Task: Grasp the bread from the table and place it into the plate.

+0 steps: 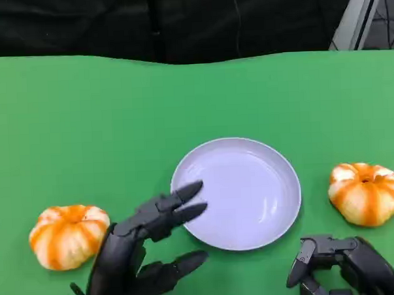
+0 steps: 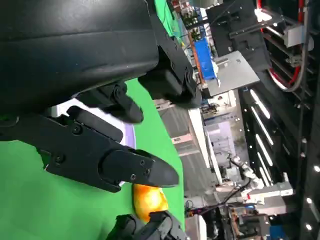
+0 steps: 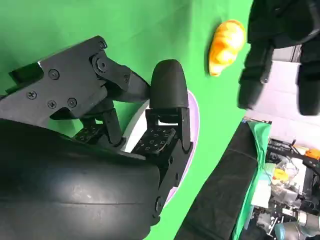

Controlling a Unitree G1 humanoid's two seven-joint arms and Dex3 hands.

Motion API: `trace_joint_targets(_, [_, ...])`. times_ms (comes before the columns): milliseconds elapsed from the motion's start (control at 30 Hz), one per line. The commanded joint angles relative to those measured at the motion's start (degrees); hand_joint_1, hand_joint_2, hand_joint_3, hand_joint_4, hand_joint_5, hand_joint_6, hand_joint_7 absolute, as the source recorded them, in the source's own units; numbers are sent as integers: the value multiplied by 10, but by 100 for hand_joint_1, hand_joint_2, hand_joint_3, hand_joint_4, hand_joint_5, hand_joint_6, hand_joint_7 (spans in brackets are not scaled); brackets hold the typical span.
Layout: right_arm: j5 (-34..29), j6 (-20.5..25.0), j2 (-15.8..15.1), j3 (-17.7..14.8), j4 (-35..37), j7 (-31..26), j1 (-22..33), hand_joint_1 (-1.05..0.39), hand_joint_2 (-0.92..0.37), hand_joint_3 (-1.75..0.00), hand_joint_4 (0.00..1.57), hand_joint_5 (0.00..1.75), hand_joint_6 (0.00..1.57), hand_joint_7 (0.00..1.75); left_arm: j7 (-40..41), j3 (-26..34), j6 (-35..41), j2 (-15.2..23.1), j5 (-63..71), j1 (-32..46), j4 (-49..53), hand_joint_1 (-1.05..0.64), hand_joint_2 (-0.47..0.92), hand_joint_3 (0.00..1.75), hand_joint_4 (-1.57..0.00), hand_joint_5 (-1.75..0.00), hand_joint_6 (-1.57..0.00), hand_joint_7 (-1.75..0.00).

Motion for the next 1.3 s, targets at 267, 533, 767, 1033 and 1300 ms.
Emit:
trace_joint_targets(267, [3, -3, -6, -3, 1, -1, -1, -12, -64, -92, 83, 146, 85, 116, -6, 32, 51, 44, -20, 19, -101, -90, 92, 47, -16, 0, -16, 0])
trace_joint_targets(533, [6, -3, -6, -3, 1, 2, -2, -13, -64, -90, 83, 144, 86, 113, 51, 91, 106, 107, 95, 25, -161, -103, 92, 44, -1, -1, -5, 0])
trace_joint_targets(767, [8, 0, -5, -3, -1, 5, -1, -14, -64, -90, 82, 145, 86, 114, 83, 119, 149, 136, 131, 31, -175, -97, 92, 53, -9, -3, -9, -1])
trace_joint_targets(1033, [9, 1, -6, -4, -1, 6, 0, -13, -65, -90, 82, 145, 85, 115, 127, 140, 202, 183, 218, 32, -163, -97, 92, 44, -26, -4, -33, -5])
trace_joint_targets(1300, [6, 4, -2, -4, 6, 2, -6, -13, -64, -91, 83, 145, 85, 115, 183, 104, 337, 216, 400, 38, -188, -102, 92, 41, -37, -3, -37, -1])
